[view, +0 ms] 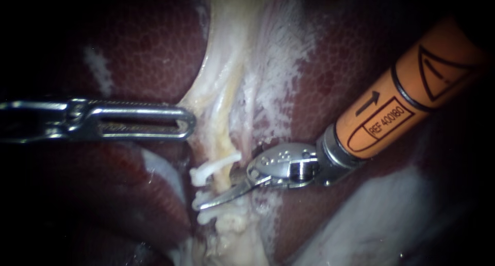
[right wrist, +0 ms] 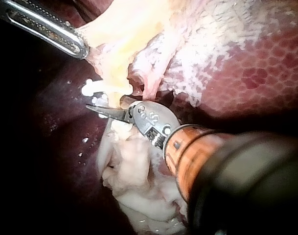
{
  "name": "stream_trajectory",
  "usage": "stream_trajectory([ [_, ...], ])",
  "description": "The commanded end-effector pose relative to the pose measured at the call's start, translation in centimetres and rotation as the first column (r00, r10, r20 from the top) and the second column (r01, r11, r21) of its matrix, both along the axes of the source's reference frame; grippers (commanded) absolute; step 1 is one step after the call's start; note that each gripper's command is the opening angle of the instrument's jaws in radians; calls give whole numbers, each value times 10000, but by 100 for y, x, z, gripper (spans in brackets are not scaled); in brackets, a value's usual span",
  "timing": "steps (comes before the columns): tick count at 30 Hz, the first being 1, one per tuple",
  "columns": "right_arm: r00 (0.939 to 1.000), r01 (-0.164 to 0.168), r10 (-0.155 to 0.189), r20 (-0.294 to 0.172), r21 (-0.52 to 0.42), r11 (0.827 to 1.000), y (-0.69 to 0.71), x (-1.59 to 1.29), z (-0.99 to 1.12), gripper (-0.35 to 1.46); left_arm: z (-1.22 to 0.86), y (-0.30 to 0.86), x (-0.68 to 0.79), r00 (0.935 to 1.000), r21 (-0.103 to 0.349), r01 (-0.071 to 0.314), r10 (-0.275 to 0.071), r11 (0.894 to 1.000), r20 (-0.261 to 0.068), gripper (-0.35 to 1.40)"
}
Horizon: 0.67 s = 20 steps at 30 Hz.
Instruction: Go to the cutting position left tube
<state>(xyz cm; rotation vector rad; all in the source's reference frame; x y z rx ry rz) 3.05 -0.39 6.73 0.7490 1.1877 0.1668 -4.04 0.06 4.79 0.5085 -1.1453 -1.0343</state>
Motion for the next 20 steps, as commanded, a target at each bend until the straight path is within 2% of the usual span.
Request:
stream_trajectory([
  [1,10000,-2,2,-5,-4,10000,0,0,0,20,0,0,0,10000,-1,0,0,10000,1,-35],
  [8,10000,3,-3,-8,-4,10000,0,0,0,28,0,0,0,10000,-2,0,0,10000,0,-35],
  [20,10000,13,-13,-15,-5,10000,0,-2,0,30,0,0,0,10000,-1,1,-1,10000,0,-35],
])
